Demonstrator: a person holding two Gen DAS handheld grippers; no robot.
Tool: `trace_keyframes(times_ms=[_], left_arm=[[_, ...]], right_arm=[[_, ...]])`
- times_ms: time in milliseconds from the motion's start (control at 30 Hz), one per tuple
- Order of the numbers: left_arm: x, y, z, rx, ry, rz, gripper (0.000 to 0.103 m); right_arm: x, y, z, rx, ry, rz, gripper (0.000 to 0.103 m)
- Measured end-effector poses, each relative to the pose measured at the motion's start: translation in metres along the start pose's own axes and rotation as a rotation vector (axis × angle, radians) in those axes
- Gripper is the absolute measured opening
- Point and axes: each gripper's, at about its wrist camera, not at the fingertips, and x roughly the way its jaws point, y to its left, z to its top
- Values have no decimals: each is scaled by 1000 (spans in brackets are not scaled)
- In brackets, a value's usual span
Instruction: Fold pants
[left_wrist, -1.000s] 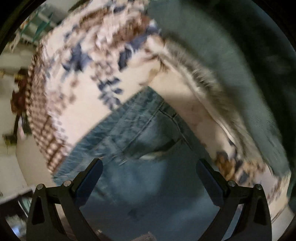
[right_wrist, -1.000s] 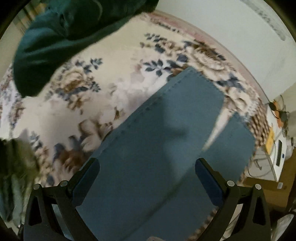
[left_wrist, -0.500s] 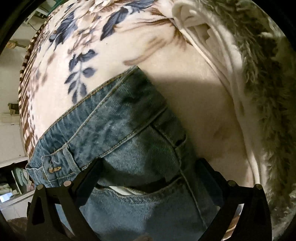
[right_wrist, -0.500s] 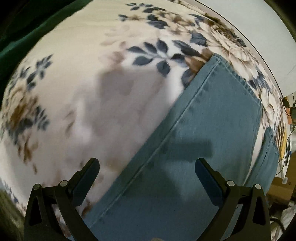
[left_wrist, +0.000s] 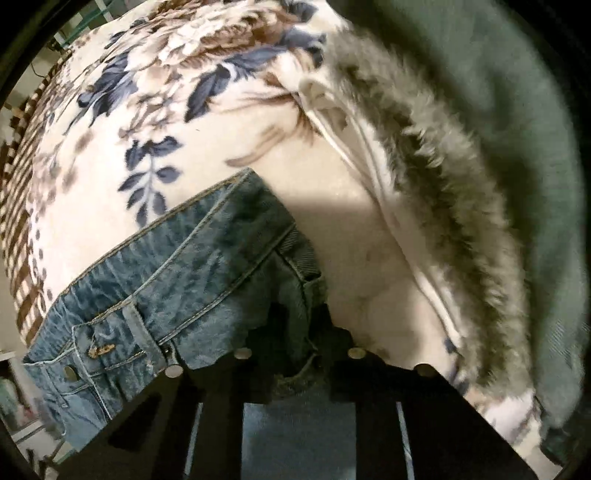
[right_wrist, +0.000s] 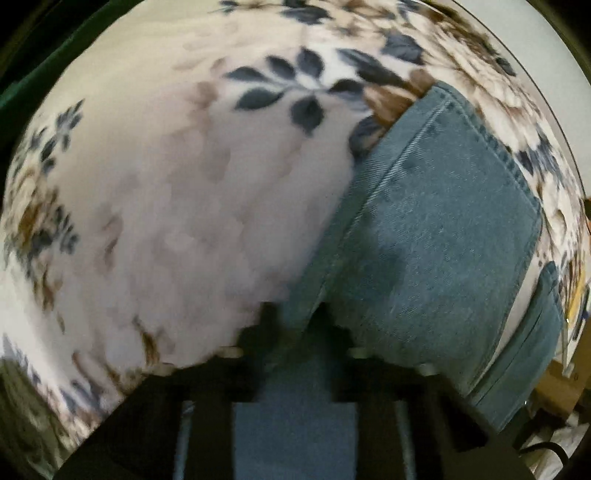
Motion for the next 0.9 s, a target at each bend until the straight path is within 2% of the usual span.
trace_keyframes(times_ms=[133,300,400,433,500,567,700,767,800,867,900], left_arm=[[-52,11,-14,5,-50,-127,10],[-121,50,-40,-6,-70,-278,9],[-131,102,-76,-16,-67,-330,8],[-137,130,-92,-27,-65,-338,8],[-142,168,-118,-46,-47,-348,8],[-124,205,-139,-75,-25,-328,8],[-60,281,-149,-151,58,-255,8],[-41,302,-153,-169,97,-230,9],[-32,309,-156,-184,114,-228,10],[-20,323,-160,-219,151,-277,14],[-21,329,-162,-240,159,-298,16]], right_arm=[[-31,-10,-16,-25,-40,65,8],[-78,-51,-49,-45,-73,190,7],[-100,-90,-71,-51,-82,253,7],[-108,-106,-80,-52,-84,268,7],[-118,-131,-103,-56,-88,270,7],[-118,-153,-124,-50,-81,259,7],[-103,-203,-167,-75,-60,167,7],[-84,-218,-178,-86,-47,113,7],[-72,-222,-183,-113,-39,77,7],[-49,-224,-189,-178,8,40,8],[-42,-230,-193,-175,24,40,16]])
